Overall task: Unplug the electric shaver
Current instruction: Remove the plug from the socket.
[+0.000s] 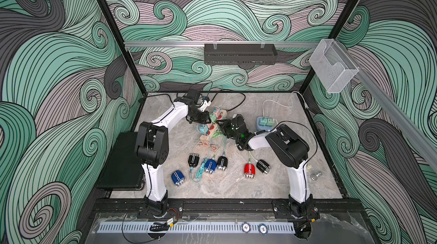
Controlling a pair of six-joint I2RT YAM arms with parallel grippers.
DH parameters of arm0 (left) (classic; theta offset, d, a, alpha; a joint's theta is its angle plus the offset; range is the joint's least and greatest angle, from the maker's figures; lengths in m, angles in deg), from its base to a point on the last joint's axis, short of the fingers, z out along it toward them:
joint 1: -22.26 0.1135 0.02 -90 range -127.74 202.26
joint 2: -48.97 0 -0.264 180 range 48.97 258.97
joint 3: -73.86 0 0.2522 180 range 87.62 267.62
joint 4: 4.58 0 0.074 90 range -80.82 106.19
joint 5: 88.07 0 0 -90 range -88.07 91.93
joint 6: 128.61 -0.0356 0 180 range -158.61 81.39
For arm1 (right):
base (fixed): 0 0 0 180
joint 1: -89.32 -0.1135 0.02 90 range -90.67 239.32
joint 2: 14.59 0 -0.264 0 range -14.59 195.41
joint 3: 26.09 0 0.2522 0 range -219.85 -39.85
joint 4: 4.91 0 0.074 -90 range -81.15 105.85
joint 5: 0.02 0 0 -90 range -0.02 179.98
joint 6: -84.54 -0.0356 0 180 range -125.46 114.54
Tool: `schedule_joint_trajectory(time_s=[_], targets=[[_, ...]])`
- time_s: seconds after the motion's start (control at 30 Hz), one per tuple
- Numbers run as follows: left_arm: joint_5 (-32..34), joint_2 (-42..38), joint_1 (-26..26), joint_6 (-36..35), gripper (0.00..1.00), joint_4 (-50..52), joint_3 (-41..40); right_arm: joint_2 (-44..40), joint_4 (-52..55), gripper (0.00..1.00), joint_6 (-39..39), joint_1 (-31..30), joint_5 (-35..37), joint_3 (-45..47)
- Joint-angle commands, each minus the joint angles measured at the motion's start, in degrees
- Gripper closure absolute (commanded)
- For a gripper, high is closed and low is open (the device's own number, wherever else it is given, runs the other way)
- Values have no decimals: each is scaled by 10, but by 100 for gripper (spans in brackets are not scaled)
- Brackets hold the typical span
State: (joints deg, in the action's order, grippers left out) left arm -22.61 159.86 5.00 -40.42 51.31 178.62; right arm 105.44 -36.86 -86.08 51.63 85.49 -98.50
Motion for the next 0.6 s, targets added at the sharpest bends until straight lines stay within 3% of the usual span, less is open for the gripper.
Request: schedule_joint_trajectory(time_s=[0.0, 0.4, 0.57], targets=[[-40, -21, 4, 7, 91, -34, 22, 9, -34, 75, -27, 1, 27, 15], [70, -61, -39, -77, 92, -36, -3, -16, 16, 80, -20, 2, 58, 22], [58, -56, -59, -102, 92, -10, 7, -17, 24, 80, -19, 2, 61, 18]])
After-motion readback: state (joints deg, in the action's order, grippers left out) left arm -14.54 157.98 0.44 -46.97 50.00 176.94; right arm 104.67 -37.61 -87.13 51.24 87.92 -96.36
